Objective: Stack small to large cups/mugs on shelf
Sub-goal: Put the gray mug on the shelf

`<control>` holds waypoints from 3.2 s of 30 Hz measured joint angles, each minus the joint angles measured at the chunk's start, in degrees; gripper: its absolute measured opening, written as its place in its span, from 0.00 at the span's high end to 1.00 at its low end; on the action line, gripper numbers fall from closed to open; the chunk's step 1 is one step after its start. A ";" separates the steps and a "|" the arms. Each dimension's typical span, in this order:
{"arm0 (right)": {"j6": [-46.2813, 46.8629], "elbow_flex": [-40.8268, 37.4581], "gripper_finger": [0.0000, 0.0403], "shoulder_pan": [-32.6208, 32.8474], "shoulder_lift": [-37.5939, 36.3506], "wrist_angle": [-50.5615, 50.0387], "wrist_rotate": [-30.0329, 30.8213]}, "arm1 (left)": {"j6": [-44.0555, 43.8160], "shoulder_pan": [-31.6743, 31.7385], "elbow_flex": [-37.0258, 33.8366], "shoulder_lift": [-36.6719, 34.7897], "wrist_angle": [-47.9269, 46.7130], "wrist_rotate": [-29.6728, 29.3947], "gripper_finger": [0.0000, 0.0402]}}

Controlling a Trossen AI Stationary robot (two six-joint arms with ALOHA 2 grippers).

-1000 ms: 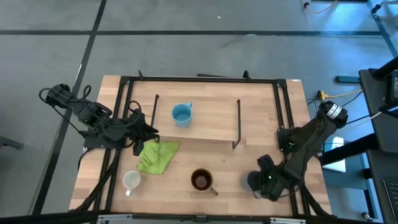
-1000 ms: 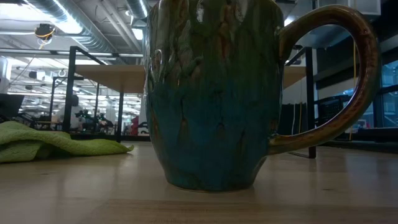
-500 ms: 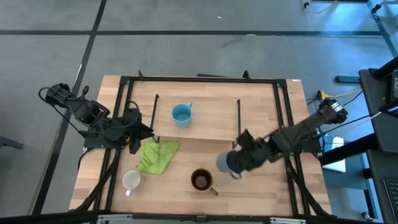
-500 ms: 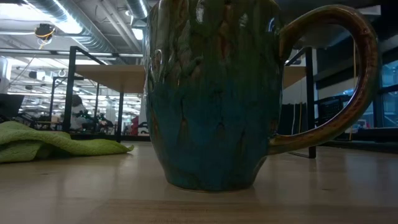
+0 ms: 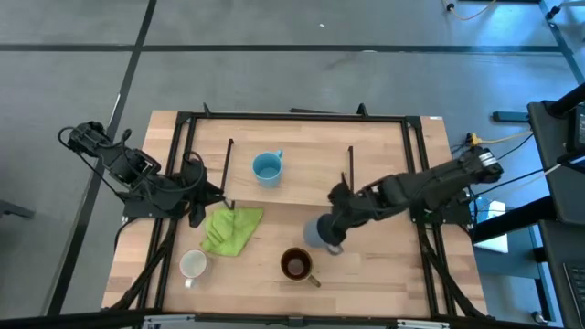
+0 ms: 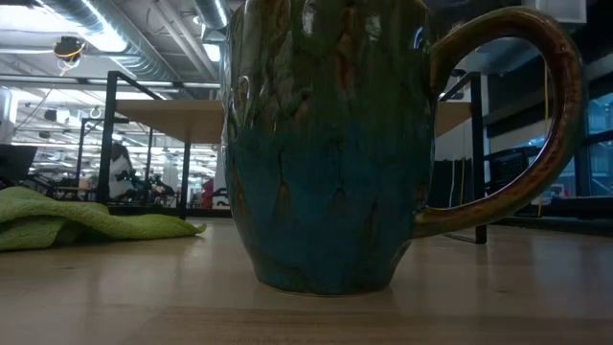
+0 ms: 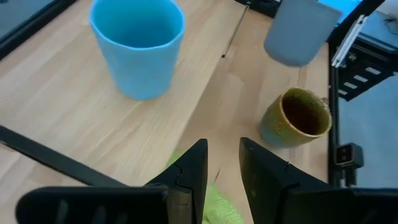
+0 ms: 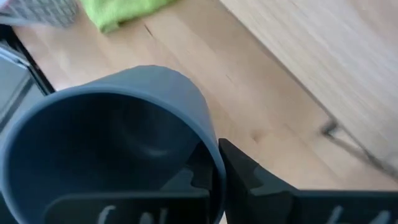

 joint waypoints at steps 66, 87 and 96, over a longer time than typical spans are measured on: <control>-19.51 34.10 0.97 -4.94 31.69 4.77 1.71 | 0.06 0.83 0.00 0.02 -0.22 -1.73 0.79; -1.33 42.29 0.97 2.47 31.60 -5.75 11.06 | 0.13 0.28 -0.02 1.75 -1.52 -1.18 0.79; 5.89 44.98 0.97 7.91 31.53 -4.59 14.05 | 0.57 0.28 -0.02 2.83 -2.02 2.54 0.79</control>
